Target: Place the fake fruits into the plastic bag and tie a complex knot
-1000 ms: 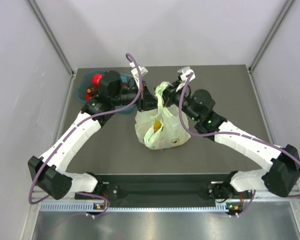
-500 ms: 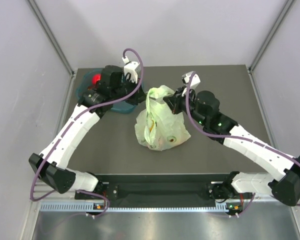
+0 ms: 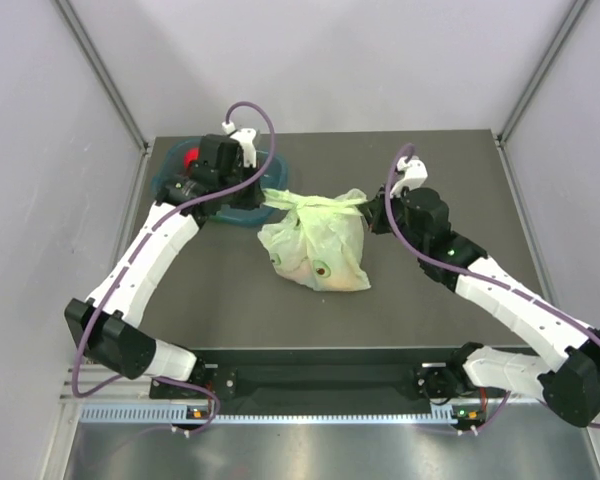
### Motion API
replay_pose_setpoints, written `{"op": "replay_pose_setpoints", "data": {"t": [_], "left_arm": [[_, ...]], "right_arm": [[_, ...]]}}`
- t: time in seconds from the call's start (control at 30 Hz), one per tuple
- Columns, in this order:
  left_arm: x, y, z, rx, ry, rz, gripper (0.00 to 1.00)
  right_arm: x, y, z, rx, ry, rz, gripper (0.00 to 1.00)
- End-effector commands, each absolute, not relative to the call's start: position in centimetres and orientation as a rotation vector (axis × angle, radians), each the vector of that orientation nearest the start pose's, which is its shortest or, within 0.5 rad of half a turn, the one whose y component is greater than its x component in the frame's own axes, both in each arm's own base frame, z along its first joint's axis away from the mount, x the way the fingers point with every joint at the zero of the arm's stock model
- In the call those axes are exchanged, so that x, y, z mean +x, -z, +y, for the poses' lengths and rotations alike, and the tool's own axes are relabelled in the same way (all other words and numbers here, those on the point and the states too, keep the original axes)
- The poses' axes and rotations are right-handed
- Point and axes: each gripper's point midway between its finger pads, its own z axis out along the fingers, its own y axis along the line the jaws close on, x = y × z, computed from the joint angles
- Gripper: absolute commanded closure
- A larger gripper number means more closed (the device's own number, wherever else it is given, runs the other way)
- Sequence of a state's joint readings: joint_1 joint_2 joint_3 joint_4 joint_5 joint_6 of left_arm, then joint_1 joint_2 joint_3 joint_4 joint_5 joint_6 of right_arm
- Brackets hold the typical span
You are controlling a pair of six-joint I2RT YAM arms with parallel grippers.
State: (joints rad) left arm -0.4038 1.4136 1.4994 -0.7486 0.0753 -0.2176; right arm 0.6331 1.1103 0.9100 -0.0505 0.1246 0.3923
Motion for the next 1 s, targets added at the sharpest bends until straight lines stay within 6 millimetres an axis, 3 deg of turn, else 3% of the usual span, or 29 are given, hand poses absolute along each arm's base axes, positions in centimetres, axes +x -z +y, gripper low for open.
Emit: {"op": "replay_pose_setpoints", "data": {"t": [0.0, 0.13, 0.23, 0.37, 0.47, 0.53, 0.7, 0.73, 0.87, 0.9, 0.97], "left_arm": [[36.3, -27.0, -13.8, 0.101, 0.259, 2.214, 1.00], [37.0, -25.1, -9.6, -0.056, 0.141, 2.229, 1.00], [37.1, -24.2, -8.0, -0.113, 0.111, 2.229, 1.00], [37.3, -25.0, -8.0, -0.105, 0.127, 2.187, 1.00], [37.4, -26.1, -7.6, -0.118, 0.112, 2.158, 1.00], [37.6, -27.8, -8.7, -0.051, 0.182, 2.094, 1.00], [37.0, -31.0, -13.5, 0.128, 0.428, 2.010, 1.00], [37.1, -31.5, -14.1, 0.153, 0.448, 1.996, 1.00], [37.1, -31.9, -14.9, 0.188, 0.471, 1.986, 1.00], [37.1, -31.7, -14.9, 0.192, 0.467, 1.989, 0.98], [36.8, -31.8, -15.0, 0.207, 0.477, 1.986, 0.81]], "right_arm": [[33.6, -24.6, 17.7, 0.072, -0.425, 1.888, 1.00], [34.1, -22.1, 15.2, 0.173, -0.358, 1.920, 1.00], [34.4, -20.8, 13.7, 0.230, -0.304, 1.939, 1.00], [34.8, -20.5, 13.1, 0.243, -0.274, 1.941, 1.00], [35.1, -21.6, 12.5, 0.265, -0.246, 1.911, 1.00], [35.2, -22.8, 13.2, 0.210, -0.271, 1.884, 1.00], [35.1, -26.6, 17.9, -0.017, -0.326, 1.823, 1.00], [34.9, -26.5, 19.1, -0.059, -0.327, 1.834, 1.00], [35.0, -27.9, 20.2, -0.086, -0.296, 1.817, 1.00], [35.0, -27.9, 20.2, -0.086, -0.294, 1.817, 1.00], [35.0, -28.2, 20.3, -0.080, -0.301, 1.809, 1.00]]}}
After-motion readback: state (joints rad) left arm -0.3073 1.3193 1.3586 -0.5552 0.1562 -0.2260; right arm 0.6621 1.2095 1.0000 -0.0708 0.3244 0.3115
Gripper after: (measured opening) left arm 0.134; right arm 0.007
